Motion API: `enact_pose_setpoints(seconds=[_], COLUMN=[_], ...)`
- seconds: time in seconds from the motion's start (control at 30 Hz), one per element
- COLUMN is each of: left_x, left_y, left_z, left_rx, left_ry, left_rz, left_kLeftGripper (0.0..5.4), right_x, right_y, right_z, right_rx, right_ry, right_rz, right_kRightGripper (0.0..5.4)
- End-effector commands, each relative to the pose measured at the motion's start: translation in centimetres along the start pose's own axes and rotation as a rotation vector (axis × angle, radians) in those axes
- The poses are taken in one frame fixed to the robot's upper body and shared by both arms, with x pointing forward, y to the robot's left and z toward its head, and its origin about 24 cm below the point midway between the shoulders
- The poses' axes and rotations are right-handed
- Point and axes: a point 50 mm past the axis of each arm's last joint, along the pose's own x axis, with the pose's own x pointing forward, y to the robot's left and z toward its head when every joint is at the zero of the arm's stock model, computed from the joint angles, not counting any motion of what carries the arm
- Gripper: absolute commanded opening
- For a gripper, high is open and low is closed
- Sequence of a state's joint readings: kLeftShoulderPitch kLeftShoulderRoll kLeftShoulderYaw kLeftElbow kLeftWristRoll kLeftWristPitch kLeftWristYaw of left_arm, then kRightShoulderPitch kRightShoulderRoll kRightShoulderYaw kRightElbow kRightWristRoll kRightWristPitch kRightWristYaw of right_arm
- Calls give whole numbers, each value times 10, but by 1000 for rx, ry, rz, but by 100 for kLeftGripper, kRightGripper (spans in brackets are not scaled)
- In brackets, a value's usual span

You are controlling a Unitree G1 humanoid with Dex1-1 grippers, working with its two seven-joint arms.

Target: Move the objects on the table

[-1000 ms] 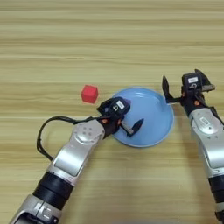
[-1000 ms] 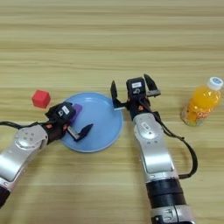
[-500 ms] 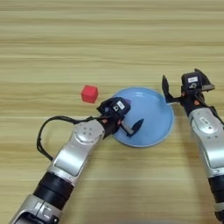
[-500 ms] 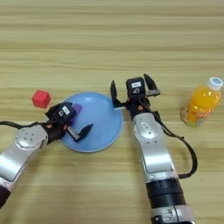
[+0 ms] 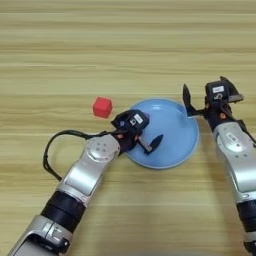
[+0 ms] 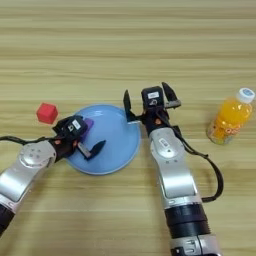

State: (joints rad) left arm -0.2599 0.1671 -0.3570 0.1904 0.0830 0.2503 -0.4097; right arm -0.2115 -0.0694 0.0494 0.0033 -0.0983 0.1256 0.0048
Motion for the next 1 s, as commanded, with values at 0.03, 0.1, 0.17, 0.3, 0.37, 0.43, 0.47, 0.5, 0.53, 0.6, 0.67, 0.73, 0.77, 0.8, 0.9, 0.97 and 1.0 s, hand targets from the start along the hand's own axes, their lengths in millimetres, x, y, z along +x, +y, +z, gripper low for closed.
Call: enact_pose_setpoints(seconds=[0.03,0.1,0.17,0.3,0.37,0.43,0.47,0.5,0.53,0.6,0.67,0.73,0.77,0.8,0.9,0.97,1.0], left_x=[-3,-3,-3,-3,-4,-5,-6,-6,-7,-7,-7,-6,-6,-6,-7,-7,-8], left_y=[1,1,1,-1,-1,1,1,2,3,5,8,11,13,15,20,22,23], left_z=[-14,-15,-15,-20,-22,-22,-22,-21,-20,-16,-12,-9,-8,-7,-4,-3,-4], left_rx=[4,6,7,-52,-79,-78,-72,-54,-42,-24,-9,-5,-8,-10,-4,-3,-6], left_ry=[70,73,77,121,152,177,188,198,206,224,238,257,268,279,293,303,312], left_rz=[8,7,9,-11,-25,-38,-48,-58,-66,-82,-90,-97,-98,-100,-92,-89,-92], left_kLeftGripper=[540,540,540,540,540,540,540,540,540,540,540,540,540,540,540,540,540], right_x=[3,3,3,3,3,3,4,4,4,4,4,5,5,5,6,6,7], right_y=[1,1,2,2,2,2,2,2,3,4,5,7,7,7,9,10,10], right_z=[5,6,6,6,6,6,6,6,6,6,6,7,8,9,11,12,12], right_rx=[-6,-5,-5,-5,-4,-4,-3,-2,-1,0,2,5,6,8,11,13,13], right_ry=[-7,-7,-7,-8,-8,-7,-7,-7,-7,-6,-6,-7,-9,-11,-17,-20,-21], right_rz=[-8,-7,-7,-7,-7,-7,-6,-6,-5,-4,-3,-4,-6,-8,-13,-14,-15], right_kRightGripper=[538,538,538,538,538,538,538,538,538,538,538,538,538,538,538,538,538])
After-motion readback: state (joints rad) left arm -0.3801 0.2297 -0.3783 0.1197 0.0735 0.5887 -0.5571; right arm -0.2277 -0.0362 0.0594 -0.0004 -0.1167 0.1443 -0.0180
